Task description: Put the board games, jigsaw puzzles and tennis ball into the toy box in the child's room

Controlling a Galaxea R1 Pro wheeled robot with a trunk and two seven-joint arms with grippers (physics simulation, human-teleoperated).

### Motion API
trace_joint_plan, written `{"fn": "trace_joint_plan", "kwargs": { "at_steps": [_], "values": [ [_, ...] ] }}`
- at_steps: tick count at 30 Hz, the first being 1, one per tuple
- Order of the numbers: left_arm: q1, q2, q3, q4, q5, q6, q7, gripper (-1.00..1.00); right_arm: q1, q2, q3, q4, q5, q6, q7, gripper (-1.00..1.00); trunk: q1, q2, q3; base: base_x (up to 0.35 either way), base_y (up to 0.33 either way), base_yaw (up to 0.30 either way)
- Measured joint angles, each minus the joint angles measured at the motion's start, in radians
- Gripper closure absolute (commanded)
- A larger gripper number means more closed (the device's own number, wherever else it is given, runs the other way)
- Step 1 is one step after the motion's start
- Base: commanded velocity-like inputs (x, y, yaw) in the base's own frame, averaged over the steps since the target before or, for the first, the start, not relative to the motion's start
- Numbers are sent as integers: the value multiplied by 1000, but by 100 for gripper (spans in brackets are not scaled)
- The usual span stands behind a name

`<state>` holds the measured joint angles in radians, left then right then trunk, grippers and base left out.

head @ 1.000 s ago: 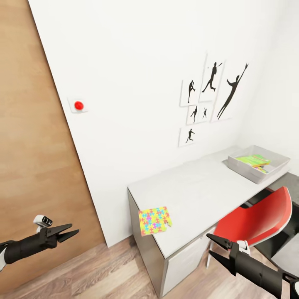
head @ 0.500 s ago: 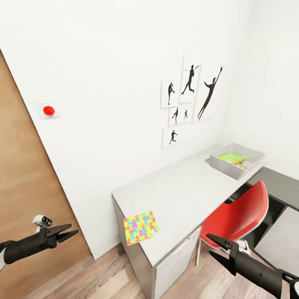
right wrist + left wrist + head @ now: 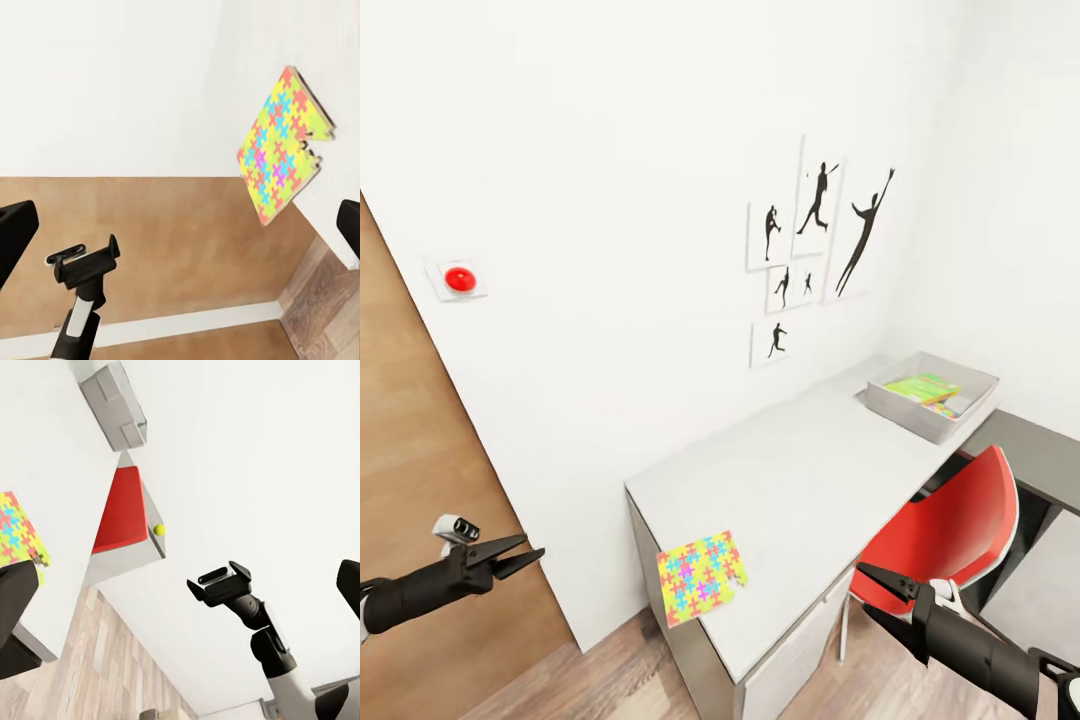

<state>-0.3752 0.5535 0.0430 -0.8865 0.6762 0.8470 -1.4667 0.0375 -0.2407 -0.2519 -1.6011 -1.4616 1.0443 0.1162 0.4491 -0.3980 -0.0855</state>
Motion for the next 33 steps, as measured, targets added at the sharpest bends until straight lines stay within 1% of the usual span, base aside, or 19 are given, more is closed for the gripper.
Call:
{"fn": "trace_joint_plan", "kwargs": {
  "at_steps": [9,23,33],
  "values": [
    [0,0,2,0,0,1,0,-100,0,0,1,0,0,0,-1,-100,0,0,1,119,3,-1],
    [0,0,4,0,0,6,1,-100,0,0,2,0,0,0,-1,-100,0,0,1,7,0,0],
    [0,-5,4,0,0,7,6,-100,0,1,2,0,0,0,-1,-100,39,-70,-31,0,0,0]
  ]
}}
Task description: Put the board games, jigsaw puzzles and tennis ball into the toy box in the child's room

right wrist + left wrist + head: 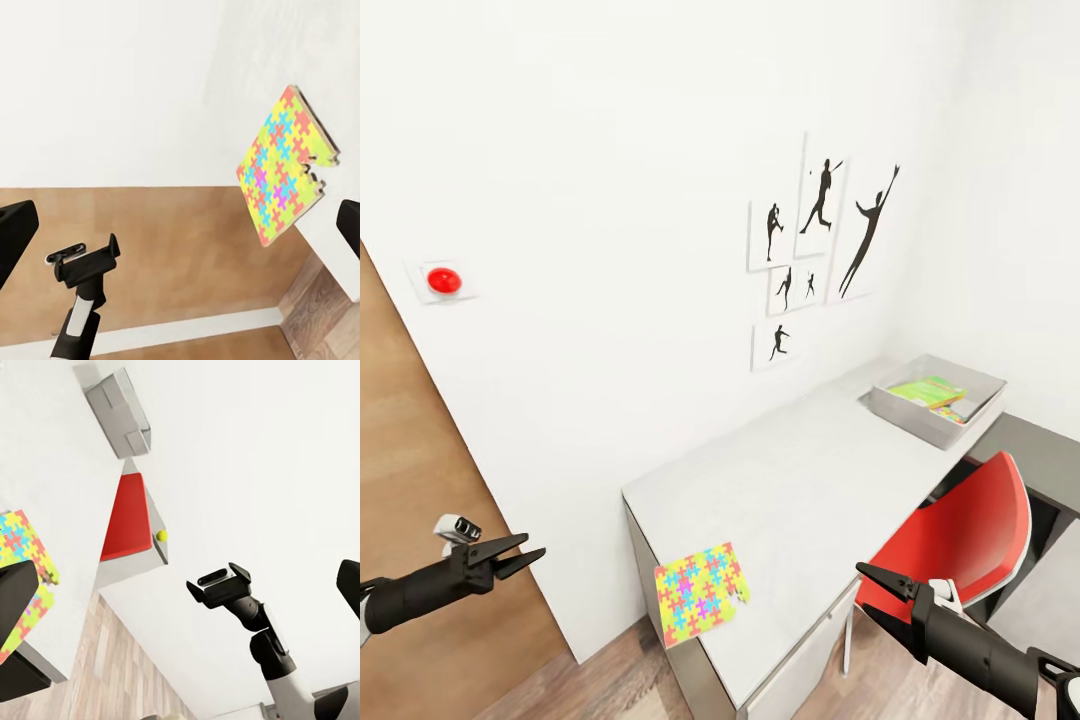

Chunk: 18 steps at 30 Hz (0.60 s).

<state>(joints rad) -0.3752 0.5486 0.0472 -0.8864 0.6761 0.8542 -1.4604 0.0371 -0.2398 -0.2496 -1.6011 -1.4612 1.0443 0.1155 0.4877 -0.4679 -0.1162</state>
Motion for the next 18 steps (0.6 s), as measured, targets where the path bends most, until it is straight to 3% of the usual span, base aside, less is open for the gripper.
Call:
{"fn": "trace_joint_plan", "kwargs": {
  "at_steps": [11,12,18],
  "values": [
    [0,-7,0,0,0,-1,54,-100,0,-1,-3,0,1,0,0,-100,42,-77,-35,0,0,0],
    [0,-7,1,0,0,-1,90,-100,0,-1,-4,0,1,0,0,-100,42,-78,-35,0,0,0],
    [0,-7,3,0,1,1,121,-100,0,0,-3,0,2,0,0,-100,42,-78,-35,0,0,0]
  ]
}}
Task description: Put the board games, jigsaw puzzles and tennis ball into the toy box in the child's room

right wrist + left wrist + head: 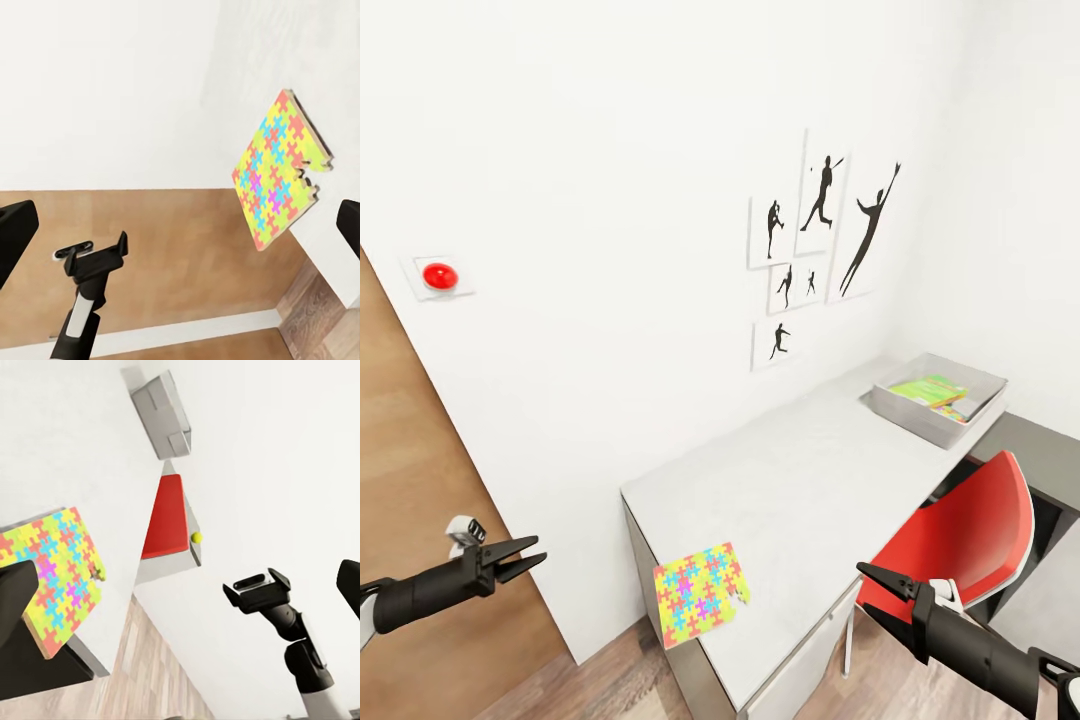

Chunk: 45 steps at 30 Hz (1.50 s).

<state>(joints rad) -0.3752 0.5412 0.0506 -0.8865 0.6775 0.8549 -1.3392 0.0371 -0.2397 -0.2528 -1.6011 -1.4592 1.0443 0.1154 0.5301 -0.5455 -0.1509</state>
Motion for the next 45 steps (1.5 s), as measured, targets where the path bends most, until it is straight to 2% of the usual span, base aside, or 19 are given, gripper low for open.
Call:
{"fn": "trace_joint_plan", "kwargs": {
  "at_steps": [8,13,18,21,29,45],
  "values": [
    [0,0,0,0,3,4,5,-100,0,-1,0,0,1,0,0,-100,0,0,0,0,0,0],
    [0,0,1,0,1,7,6,-100,1,-1,2,0,5,-25,0,-100,0,0,0,0,0,0],
    [0,-2,-2,0,1,7,13,-100,1,-2,1,0,21,-37,1,-100,19,-35,-16,0,0,0],
    [0,-15,-3,0,1,8,30,-100,1,-5,0,-1,24,-37,3,-100,31,-56,-25,0,0,0],
    [-1,-55,-2,0,3,12,137,-100,3,-17,0,-4,26,-37,66,-100,61,-112,-50,0,0,0],
    [-4,-64,1,0,7,14,161,-100,2,-19,1,2,29,-38,89,-100,123,-224,-101,0,0,0]
  ]
}}
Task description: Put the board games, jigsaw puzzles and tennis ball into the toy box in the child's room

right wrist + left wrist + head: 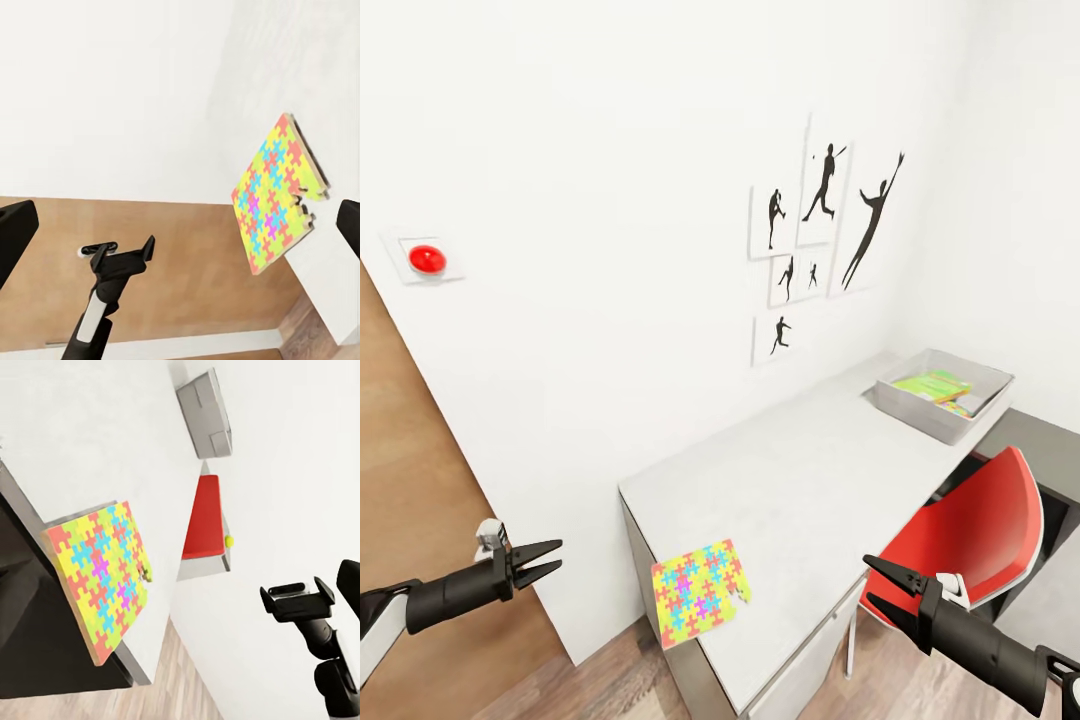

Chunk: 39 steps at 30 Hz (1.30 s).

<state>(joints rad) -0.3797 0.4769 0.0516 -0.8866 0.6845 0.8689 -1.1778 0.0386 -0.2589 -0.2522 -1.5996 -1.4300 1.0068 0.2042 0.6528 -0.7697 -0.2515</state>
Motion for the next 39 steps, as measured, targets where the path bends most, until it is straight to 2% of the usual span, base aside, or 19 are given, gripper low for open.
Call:
{"fn": "trace_joint_plan", "kwargs": {
  "at_steps": [5,13,25,39],
  "values": [
    [-3,-2,0,0,-1,0,9,-100,0,0,0,1,1,0,0,-100,19,-35,-16,0,0,0],
    [-6,-6,-1,0,1,2,57,-100,0,0,0,1,1,-1,-1,-100,50,-91,-41,0,0,0],
    [-8,-17,-1,0,2,2,66,-100,0,0,0,1,1,-1,-1,-100,96,-175,-79,-132,0,0],
    [-8,-20,1,1,3,2,66,-100,1,-1,-4,-3,-3,8,13,-100,150,-273,-122,-13,0,0]
  ]
}}
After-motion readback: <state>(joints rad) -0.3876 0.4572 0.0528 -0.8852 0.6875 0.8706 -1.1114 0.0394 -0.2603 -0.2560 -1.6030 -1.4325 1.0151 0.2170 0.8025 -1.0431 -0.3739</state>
